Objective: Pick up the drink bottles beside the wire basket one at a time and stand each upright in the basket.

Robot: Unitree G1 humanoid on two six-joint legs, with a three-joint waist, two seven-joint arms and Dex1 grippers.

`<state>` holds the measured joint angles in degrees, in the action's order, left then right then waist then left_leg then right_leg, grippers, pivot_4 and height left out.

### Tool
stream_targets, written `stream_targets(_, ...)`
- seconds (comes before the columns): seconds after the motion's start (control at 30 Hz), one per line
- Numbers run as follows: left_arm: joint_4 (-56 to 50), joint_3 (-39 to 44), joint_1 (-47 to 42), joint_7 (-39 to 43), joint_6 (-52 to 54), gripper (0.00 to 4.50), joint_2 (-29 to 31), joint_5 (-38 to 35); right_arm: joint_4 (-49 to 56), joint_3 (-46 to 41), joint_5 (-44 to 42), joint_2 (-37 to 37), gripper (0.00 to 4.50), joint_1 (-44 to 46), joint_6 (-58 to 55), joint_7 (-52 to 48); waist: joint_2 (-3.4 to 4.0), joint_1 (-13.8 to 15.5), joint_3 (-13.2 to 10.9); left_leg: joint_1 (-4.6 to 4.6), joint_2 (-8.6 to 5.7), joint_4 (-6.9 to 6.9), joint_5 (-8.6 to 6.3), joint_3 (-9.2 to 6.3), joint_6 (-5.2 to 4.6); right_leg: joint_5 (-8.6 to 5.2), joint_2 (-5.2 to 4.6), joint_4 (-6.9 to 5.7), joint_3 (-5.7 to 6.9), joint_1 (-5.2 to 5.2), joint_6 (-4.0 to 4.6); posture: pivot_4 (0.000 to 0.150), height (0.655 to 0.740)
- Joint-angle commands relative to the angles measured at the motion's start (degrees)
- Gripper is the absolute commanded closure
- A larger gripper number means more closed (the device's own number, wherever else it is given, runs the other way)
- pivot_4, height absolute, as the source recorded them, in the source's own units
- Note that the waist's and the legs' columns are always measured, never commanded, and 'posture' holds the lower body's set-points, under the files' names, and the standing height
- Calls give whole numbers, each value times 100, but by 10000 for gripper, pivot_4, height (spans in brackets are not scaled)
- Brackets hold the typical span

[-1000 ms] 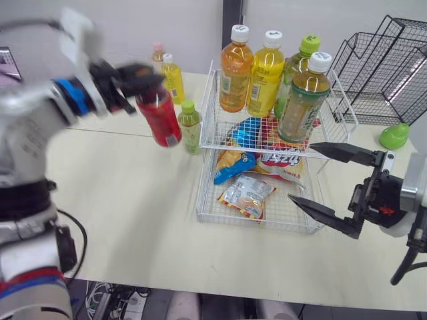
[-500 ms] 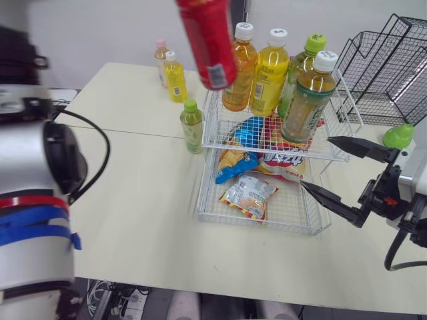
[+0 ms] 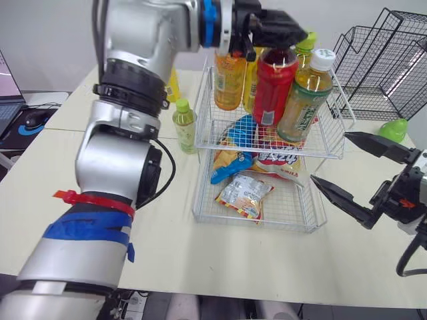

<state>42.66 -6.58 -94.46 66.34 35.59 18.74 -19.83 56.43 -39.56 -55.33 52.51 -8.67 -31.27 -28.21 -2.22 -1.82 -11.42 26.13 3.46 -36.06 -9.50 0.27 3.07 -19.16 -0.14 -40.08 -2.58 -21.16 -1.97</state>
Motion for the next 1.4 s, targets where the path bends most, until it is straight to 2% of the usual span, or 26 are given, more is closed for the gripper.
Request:
stream_targets(0.03, -109, 131, -177, 91, -290, 31961, -35, 57, 224, -268, -152, 19, 0, -83, 31, 134, 0, 3, 0, 1, -1, 0, 0, 0, 0, 0, -1, 0, 0, 0, 0, 1500, 7268)
stream_targets(0.43, -7, 32, -77, 416, -384, 31961, -70, 365, 304, -302, -229, 45, 0, -201, 100, 241, 1, 6, 0, 0, -2, -1, 0, -2, 0, 0, 0, 0, 1, 2, 0, 1500, 7268)
stream_targets(0.5, 21, 50, -72, 450, -428, 24707, -76, 397, 298, -291, -222, 47, 0, -190, 111, 232, 1, 6, 0, 1, -2, -1, 0, -1, 0, 1, 0, 0, 1, 2, 1, 1500, 7268)
stream_targets(0.77, -334, 190, -22, 724, -268, 728, 116, 251, 265, -258, -200, 63, 0, -136, 143, 199, 3, 4, 2, -1, -1, -2, 0, -2, 0, 0, 0, -2, 2, 5, 1, 1500, 7268)
stream_targets(0.97, -984, 503, 126, 1211, 141, 251, 812, -142, 279, -279, -195, 47, 0, -154, 181, 146, 11, -15, 6, -9, 3, -1, 0, 2, 0, 1, 3, -8, -3, 4, 1, 1500, 7268)
stream_targets(1.23, -1671, 1191, 964, 420, -20, 251, 1827, -81, 111, -29, -152, 78, 0, -31, 260, -133, 14, 3, 8, -30, 6, -9, 6, -6, 7, 0, 2, -22, 4, 24, 1, 1500, 7268)
stream_targets(1.4, -2027, 1402, 1850, -161, -517, 251, 2438, 202, -64, 219, -221, 148, 0, 289, 325, -305, 16, 1, 9, -33, 8, -9, 7, -4, 8, 1, 2, -27, 1, 24, 2, 1500, 7268)
